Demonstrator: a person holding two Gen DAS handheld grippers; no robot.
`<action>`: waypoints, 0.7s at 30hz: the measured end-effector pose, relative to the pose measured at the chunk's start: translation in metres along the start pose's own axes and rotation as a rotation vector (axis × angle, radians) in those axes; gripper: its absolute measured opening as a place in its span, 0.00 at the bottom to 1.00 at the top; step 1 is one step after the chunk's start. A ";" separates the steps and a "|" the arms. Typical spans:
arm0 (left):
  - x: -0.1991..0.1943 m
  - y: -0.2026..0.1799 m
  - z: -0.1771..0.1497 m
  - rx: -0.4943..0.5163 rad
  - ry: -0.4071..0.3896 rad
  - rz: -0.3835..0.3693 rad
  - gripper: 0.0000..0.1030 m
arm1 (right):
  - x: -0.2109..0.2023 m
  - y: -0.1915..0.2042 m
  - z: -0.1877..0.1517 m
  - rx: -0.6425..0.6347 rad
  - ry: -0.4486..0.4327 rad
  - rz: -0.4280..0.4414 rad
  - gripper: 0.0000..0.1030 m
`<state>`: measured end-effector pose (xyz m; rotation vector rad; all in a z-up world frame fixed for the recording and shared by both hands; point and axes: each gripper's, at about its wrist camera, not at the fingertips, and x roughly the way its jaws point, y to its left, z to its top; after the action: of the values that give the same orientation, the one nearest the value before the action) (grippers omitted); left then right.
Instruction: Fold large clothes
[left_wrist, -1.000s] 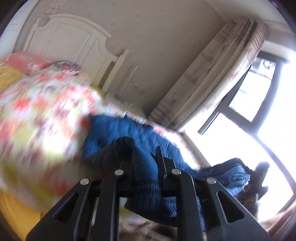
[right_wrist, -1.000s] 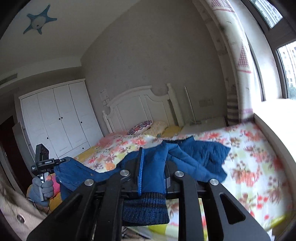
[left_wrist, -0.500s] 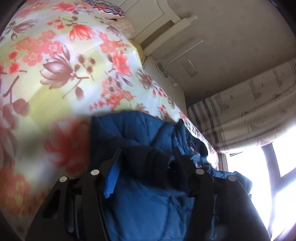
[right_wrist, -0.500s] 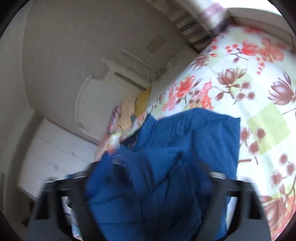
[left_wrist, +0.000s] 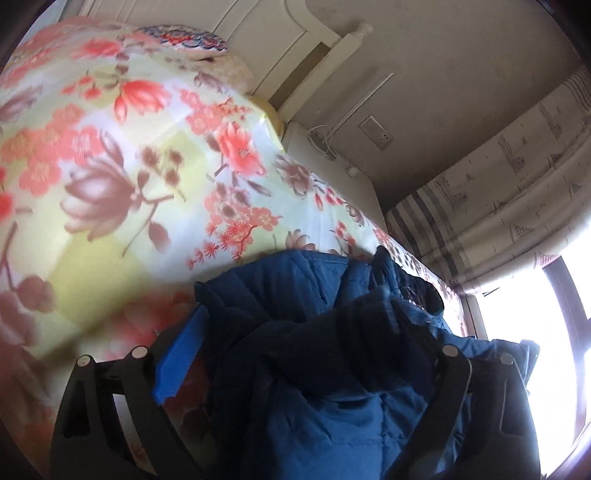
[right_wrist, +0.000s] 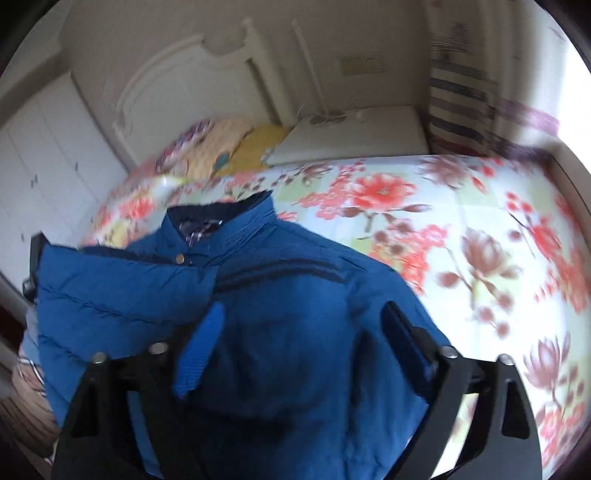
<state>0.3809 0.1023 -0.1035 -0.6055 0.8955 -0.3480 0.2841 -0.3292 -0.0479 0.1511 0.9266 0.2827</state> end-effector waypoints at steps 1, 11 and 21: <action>0.003 0.006 -0.003 -0.018 -0.003 -0.006 0.93 | 0.008 0.011 -0.003 -0.056 0.006 -0.078 0.63; -0.041 -0.002 -0.011 0.093 -0.109 -0.023 0.94 | 0.002 -0.005 -0.031 0.012 -0.141 -0.138 0.30; -0.007 0.012 -0.024 0.093 -0.036 -0.037 0.94 | 0.003 -0.020 -0.030 0.111 -0.142 -0.123 0.33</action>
<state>0.3576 0.1068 -0.1181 -0.5413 0.8301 -0.4088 0.2655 -0.3473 -0.0729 0.2123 0.8067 0.1049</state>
